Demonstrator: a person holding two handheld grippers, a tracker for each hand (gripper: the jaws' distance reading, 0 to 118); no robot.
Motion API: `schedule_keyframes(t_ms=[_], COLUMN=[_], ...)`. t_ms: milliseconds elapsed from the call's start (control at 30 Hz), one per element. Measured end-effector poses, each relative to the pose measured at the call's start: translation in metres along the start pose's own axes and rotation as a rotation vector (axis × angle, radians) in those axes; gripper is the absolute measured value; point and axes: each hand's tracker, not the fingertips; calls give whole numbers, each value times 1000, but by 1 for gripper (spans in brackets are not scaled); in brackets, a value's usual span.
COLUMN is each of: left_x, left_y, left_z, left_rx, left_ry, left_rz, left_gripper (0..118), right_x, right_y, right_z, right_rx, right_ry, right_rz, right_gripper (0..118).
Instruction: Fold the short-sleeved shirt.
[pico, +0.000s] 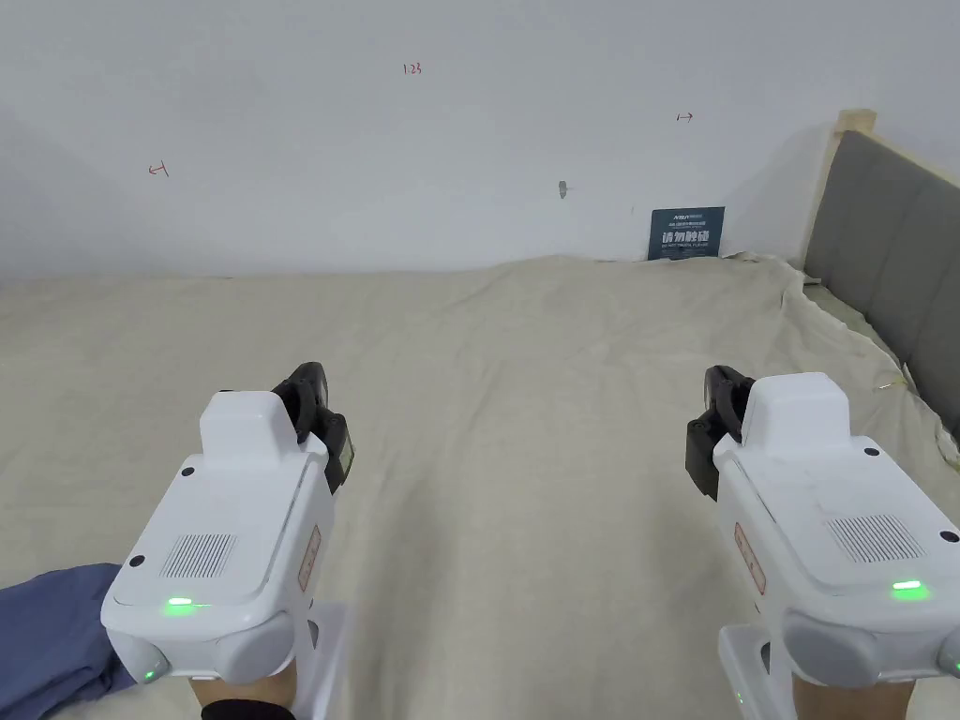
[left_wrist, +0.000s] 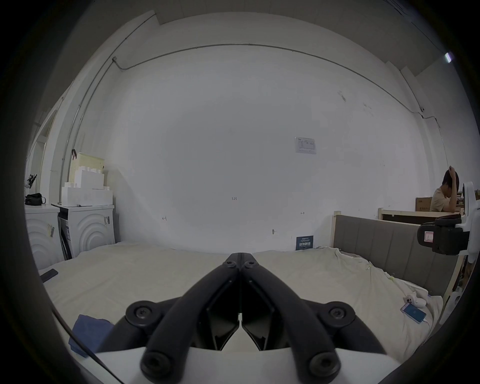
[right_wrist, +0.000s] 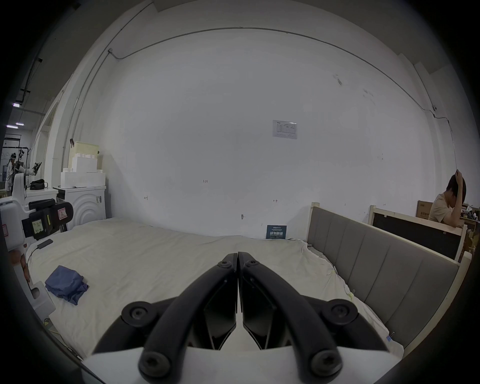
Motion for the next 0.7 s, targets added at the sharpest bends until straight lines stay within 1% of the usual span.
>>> schedule_keyframes(t_ms=[700], left_x=[2], left_y=[-9], left_z=[0], left_rx=[-28], left_ry=[-11], left_rz=[-23], left_gripper=[0], right_x=[2], right_y=[1], right_z=[1], right_rx=[6], right_ry=[-2], right_rz=[3], right_gripper=[0])
